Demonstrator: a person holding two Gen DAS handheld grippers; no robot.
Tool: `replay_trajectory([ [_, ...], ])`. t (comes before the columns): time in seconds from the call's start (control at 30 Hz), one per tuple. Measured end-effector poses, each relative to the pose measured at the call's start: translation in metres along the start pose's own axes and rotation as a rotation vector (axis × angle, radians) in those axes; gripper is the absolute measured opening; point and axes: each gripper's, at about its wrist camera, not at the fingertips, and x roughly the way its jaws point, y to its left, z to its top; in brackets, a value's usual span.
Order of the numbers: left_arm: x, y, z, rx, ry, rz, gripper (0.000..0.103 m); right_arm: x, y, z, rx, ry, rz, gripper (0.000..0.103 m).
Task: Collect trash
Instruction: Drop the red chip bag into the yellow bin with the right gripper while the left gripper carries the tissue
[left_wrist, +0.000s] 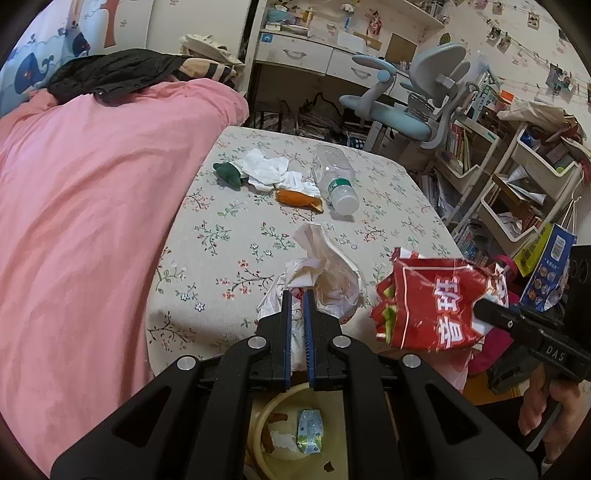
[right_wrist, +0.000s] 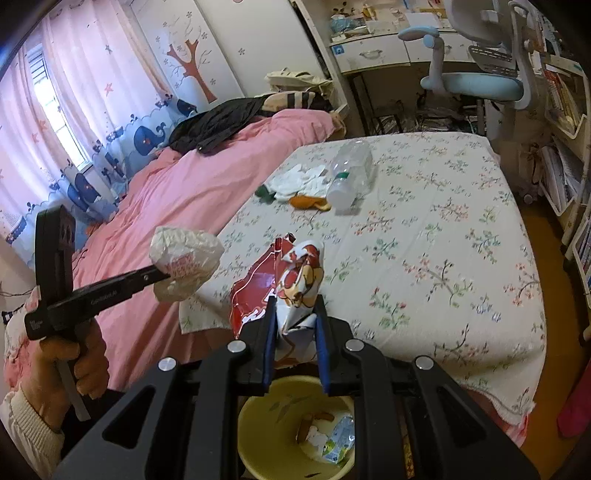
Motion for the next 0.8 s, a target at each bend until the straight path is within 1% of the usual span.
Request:
replay_trajectory([
  [0.27,-0.007,-0.002,-0.009,-0.002,0.000,-0.012,0.006,0.004,0.016,-0.024,-0.053,0.075,0.022,0.020],
  [0.37,-0.010,-0.003,-0.013,0.001,0.002,-0.015,0.006,0.010,0.025,-0.034,-0.090,0.132,0.037,0.020],
  [0.4,-0.010,-0.004,-0.014,0.003,0.003,-0.015,0.006,0.014,0.029,-0.040,-0.111,0.164,0.044,0.020],
  [0.57,-0.013,-0.009,-0.021,0.015,0.008,-0.016,0.006,0.028,0.047,-0.062,-0.214,0.274,0.042,0.021],
  [0.6,-0.014,-0.011,-0.022,0.020,0.010,-0.016,0.006,0.030,0.050,-0.067,-0.232,0.292,0.040,0.022],
  [0.63,-0.014,-0.013,-0.024,0.025,0.011,-0.016,0.006,0.033,0.053,-0.072,-0.249,0.318,0.044,0.026],
  [0.67,-0.014,-0.015,-0.025,0.030,0.013,-0.016,0.006,0.035,0.055,-0.077,-0.264,0.337,0.037,0.028],
  [0.7,-0.014,-0.015,-0.027,0.033,0.014,-0.016,0.006,0.036,0.057,-0.080,-0.274,0.341,0.027,0.034],
  [0.73,-0.015,-0.017,-0.028,0.039,0.016,-0.015,0.006,0.037,0.058,-0.082,-0.283,0.346,0.023,0.037],
  [0.8,-0.015,-0.021,-0.031,0.054,0.019,-0.013,0.006,0.036,0.056,-0.082,-0.279,0.340,0.023,0.037],
])
